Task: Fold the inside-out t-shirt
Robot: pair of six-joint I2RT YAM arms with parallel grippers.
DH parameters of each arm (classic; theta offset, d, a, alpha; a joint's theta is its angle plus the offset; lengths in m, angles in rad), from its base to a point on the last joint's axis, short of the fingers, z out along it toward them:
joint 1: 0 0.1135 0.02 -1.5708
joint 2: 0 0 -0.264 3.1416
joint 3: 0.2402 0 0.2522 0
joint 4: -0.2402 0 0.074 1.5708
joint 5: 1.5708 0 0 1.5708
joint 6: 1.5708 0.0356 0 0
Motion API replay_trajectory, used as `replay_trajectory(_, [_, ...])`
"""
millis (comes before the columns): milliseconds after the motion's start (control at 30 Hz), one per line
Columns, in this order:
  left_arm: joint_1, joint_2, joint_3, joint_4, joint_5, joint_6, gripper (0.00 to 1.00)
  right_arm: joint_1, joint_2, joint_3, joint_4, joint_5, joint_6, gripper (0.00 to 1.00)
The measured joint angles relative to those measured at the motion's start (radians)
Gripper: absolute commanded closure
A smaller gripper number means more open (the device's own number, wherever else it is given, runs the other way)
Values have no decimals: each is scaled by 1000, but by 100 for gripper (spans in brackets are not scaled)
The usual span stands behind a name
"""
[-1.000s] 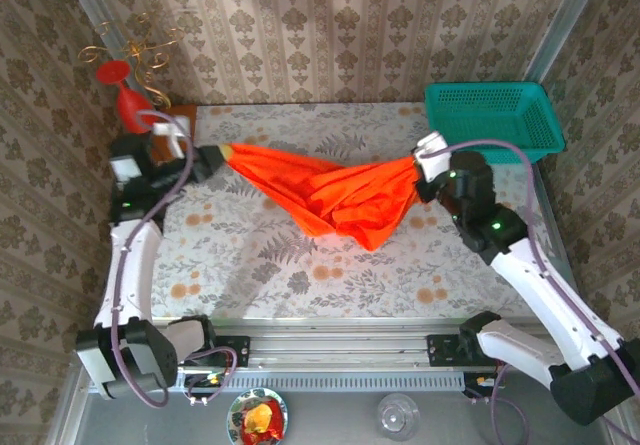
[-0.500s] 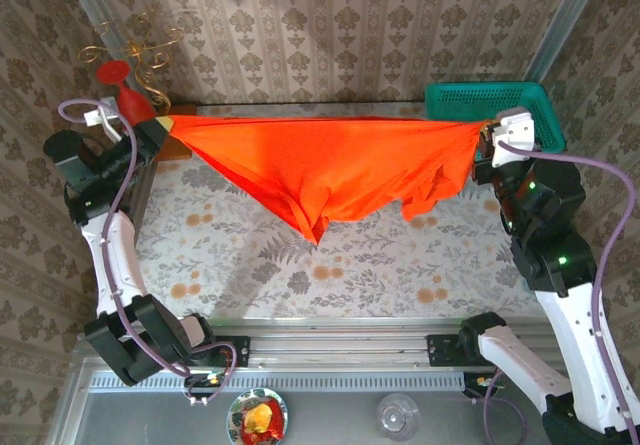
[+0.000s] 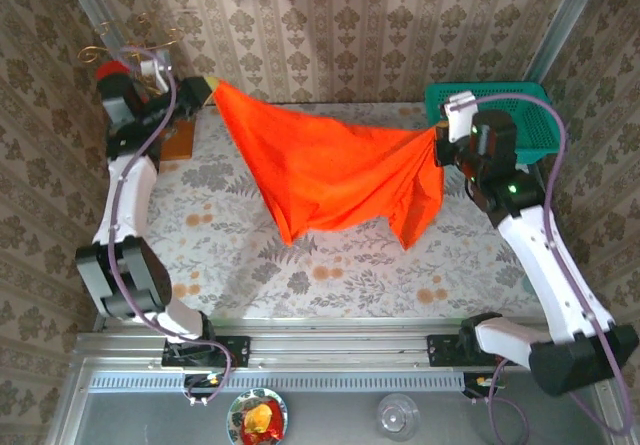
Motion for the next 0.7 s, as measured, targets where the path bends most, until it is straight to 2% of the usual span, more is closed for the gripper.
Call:
replay_trajectory(100, [-6, 51, 147, 2, -15, -29, 100, -1, 20, 32, -3, -3, 13, 100])
replay_trajectory(200, [-1, 23, 187, 0, -24, -30, 100, -1, -39, 33, -5, -6, 17, 100])
replay_trajectory(267, [3, -31, 139, -5, -32, -13, 100, -1, -104, 10, -1, -18, 18, 100])
replay_trajectory(367, [11, -179, -63, -49, -50, 53, 100, -2, -252, -112, -12, -46, 37, 99])
replay_trajectory(433, [15, -304, -256, -124, -86, 138, 100, -2, -361, -241, -37, -75, 75, 77])
replay_trajectory(533, [16, -413, -491, -238, -146, 252, 100, -2, -481, -441, -91, -125, 153, 55])
replay_trajectory(600, [16, -425, -618, -295, -179, 309, 100, -2, -514, -544, -126, -139, 202, 50])
replay_trajectory(700, [18, -387, -764, -362, -226, 370, 100, -2, -520, -631, -155, -146, 266, 47])
